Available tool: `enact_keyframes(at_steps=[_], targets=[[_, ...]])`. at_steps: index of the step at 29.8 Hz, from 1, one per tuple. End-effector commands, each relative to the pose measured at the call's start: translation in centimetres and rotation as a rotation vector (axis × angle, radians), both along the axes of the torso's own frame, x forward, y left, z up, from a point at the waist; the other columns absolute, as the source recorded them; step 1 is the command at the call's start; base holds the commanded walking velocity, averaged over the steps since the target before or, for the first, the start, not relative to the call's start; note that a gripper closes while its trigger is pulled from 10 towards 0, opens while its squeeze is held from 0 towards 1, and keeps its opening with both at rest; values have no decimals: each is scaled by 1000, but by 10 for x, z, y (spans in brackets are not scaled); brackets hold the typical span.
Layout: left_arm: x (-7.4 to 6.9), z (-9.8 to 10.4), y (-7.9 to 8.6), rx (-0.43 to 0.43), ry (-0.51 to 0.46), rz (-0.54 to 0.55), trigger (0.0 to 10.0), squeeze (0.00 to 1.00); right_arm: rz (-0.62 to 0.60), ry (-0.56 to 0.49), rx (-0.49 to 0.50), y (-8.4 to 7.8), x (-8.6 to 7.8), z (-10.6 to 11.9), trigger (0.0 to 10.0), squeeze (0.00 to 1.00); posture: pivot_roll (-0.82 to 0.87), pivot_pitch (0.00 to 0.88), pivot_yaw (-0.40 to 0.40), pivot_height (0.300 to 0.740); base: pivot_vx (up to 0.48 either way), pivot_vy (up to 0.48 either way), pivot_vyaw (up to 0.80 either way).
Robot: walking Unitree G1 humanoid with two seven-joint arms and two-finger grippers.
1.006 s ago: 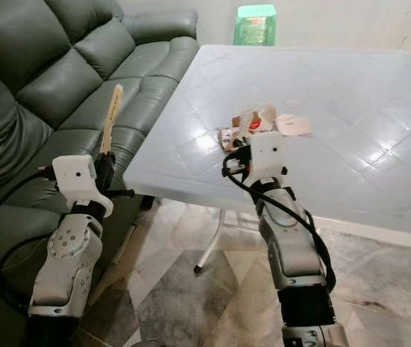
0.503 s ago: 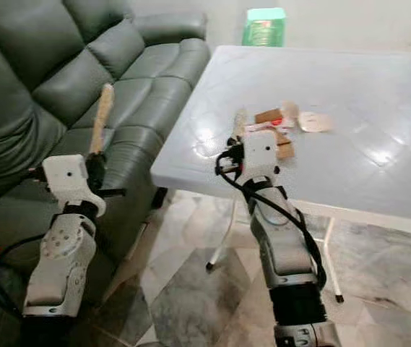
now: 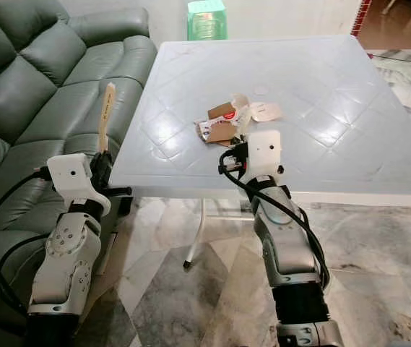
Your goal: Picking trash to rubbish bin
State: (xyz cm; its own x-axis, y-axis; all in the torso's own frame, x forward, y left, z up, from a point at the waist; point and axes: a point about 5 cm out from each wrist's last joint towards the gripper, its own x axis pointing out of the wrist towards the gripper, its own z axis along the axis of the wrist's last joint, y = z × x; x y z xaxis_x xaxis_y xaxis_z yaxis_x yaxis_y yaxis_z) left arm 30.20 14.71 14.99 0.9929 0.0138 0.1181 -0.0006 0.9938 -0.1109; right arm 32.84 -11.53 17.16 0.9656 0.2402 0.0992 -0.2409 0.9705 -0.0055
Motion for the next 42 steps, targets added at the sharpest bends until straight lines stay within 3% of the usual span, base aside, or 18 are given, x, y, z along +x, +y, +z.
enact_keyframes(at_steps=[1,6,8,13,22,42], targets=[[1,-1,0,-6,12,-9,2314,0,3,-12,2,3,2,6,10000,0,-33,38,53,740,0,0,-756],[1,-1,-2,-11,15,-16,2392,0,3,-13,3,3,2,6,10000,0,-34,38,53,740,0,0,-761],[1,0,-3,-21,6,-26,3020,0,2,-13,3,2,1,6,10000,0,-35,39,52,740,0,0,-763],[1,1,-6,-34,2,-39,3373,0,-1,-5,9,2,2,5,10000,0,-35,41,52,740,0,0,-763],[0,0,-6,-46,10,-52,2157,0,7,-25,11,2,1,7,10000,0,-33,43,53,740,0,69,-483],[-1,-2,-6,-37,20,-70,1765,0,1,-28,14,3,2,8,10000,0,-24,38,58,740,0,228,0]])
